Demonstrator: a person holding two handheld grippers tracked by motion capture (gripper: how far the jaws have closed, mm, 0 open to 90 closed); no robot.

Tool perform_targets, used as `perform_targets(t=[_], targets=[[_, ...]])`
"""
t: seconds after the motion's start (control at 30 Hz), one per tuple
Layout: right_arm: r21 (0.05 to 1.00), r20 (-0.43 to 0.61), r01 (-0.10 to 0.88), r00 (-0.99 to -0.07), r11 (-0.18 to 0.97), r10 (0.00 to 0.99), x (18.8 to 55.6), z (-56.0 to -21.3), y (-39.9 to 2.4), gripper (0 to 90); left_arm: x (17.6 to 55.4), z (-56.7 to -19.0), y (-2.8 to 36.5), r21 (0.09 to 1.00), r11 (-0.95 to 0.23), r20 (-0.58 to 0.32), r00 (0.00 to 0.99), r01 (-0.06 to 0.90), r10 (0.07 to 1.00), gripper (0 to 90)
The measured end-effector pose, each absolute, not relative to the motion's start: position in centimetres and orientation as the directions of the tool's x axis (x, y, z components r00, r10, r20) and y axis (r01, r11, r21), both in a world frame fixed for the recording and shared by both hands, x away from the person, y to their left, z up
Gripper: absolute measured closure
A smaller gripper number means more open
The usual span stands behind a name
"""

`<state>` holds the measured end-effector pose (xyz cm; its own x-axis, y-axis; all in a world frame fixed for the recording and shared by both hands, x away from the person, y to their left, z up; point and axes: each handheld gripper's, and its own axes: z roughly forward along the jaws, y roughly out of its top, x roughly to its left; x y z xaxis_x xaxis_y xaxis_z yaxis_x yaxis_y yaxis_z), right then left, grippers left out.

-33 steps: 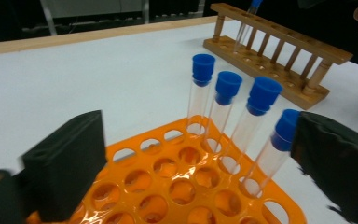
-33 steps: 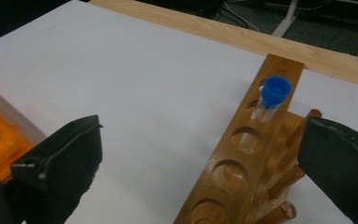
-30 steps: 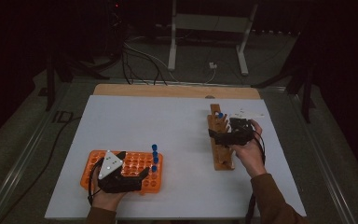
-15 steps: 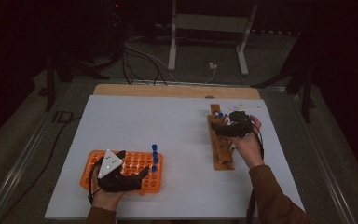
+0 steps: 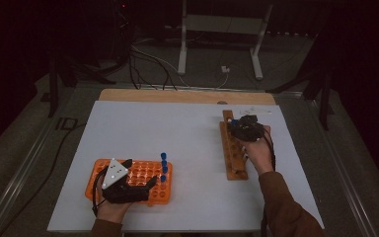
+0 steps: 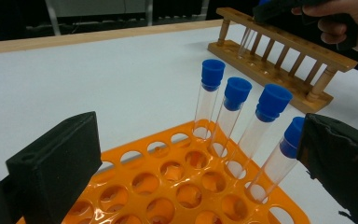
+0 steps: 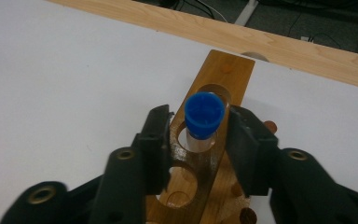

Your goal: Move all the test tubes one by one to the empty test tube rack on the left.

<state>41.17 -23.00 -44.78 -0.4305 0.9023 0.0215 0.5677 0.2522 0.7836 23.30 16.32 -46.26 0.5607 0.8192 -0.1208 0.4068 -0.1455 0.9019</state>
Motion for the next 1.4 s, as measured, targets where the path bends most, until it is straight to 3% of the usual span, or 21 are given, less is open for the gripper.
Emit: perform_targets(t=[0.33,1.03,1.4], targets=[[0.788,-0.001,0.56,-0.416,0.257,0.909,41.6,-44.9,-22.6,75.4,23.3,-46.3,16.2,0.9,-0.147,-0.124,0.566,0.409,0.815,0.5],[0.787,-0.034,0.555,-0.397,0.269,0.917,41.5,-44.9,-22.1,76.6,23.2,-46.2,16.4,0.901,-0.139,-0.13,0.562,0.411,0.817,0.6],[0.816,-0.015,0.525,-0.398,0.241,0.917,40.7,-43.1,-22.9,76.6,22.8,-45.5,16.2,0.907,-0.149,-0.11,0.562,0.394,0.82,1.1]])
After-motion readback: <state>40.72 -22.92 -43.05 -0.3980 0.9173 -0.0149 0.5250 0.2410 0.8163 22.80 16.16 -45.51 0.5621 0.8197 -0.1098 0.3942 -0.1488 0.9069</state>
